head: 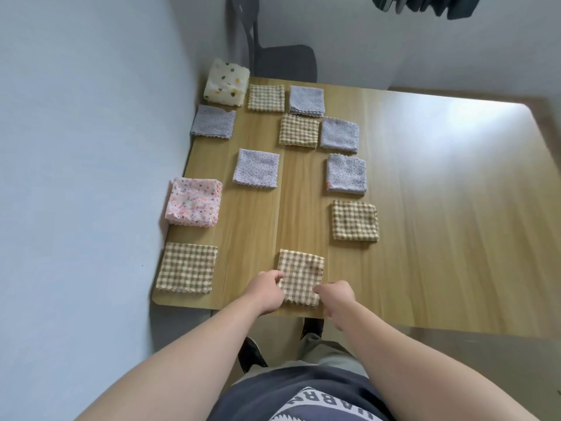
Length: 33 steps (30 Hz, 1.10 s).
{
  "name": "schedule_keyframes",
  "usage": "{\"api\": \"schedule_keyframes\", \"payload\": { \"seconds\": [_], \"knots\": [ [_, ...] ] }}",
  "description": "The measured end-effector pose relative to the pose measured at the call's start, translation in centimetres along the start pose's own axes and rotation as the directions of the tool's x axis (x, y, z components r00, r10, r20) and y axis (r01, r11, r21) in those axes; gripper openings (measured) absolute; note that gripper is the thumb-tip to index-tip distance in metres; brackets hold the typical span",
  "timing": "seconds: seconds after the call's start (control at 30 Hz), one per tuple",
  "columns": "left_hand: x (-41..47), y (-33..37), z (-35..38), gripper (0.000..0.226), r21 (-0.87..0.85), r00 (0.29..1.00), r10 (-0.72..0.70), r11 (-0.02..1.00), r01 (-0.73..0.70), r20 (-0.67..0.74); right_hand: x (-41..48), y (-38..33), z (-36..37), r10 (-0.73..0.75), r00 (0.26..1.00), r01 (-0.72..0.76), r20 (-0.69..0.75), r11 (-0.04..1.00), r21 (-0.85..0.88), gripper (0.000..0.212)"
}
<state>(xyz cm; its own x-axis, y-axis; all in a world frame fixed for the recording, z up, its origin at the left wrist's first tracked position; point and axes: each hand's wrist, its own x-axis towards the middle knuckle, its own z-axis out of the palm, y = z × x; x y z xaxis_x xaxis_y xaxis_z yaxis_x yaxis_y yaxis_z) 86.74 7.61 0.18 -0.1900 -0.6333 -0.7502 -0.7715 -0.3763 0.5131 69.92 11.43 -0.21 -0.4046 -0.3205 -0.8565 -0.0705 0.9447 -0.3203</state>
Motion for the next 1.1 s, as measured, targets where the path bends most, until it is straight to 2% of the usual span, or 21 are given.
{"api": "schedule_keyframes", "payload": {
  "seconds": [0.2,0.33,0.47,0.67,0.77,0.9,1.0,1.1],
  "knots": [
    [-0.2,0.7,-0.4,0.057,-0.178,0.997,-0.076,0.981,0.079,0.022,0.8,-0.4,0.9,-0.028,1.0,0.027,0.013,1.0,0.015,0.034],
    [0.4,0.6,0.1,0.058,-0.23,0.991,-0.128,0.964,0.133,0.035,1.0,-1.1,0.8,0.007,0.999,-0.008,0.052,1.0,0.019,0.02],
    [0.8,0.6,0.5,0.058,-0.261,0.987,-0.159,0.952,0.16,0.025,1.5,-1.4,0.3,0.004,0.995,-0.009,0.1,0.999,0.043,0.02],
    [1.0,0.8,0.8,0.056,-0.311,0.981,-0.192,0.932,0.186,0.012,2.0,-1.7,-0.3,-0.094,0.989,0.087,0.113,0.994,0.069,0.022],
    [1.0,0.9,0.9,0.048,-0.366,0.977,-0.211,0.91,0.193,-0.01,1.8,-1.9,-0.3,-0.11,0.982,0.104,0.155,0.994,0.045,0.034],
    [1.4,0.9,0.9,0.013,-0.586,0.948,-0.306,0.786,0.198,-0.089,1.0,-2.7,-0.9,-0.21,0.963,0.211,0.168,0.977,0.012,0.048],
    [1.7,1.3,0.5,0.022,-0.72,0.936,-0.345,0.666,0.192,-0.07,0.7,-3.6,-1.6,-0.262,0.945,0.263,0.193,0.965,0.024,0.038],
    [2.2,2.2,-0.1,0.032,-0.784,0.951,-0.305,0.601,0.157,-0.044,0.8,-4.5,-2.5,-0.295,0.938,0.291,0.183,0.955,0.051,0.032]
  ]
}}
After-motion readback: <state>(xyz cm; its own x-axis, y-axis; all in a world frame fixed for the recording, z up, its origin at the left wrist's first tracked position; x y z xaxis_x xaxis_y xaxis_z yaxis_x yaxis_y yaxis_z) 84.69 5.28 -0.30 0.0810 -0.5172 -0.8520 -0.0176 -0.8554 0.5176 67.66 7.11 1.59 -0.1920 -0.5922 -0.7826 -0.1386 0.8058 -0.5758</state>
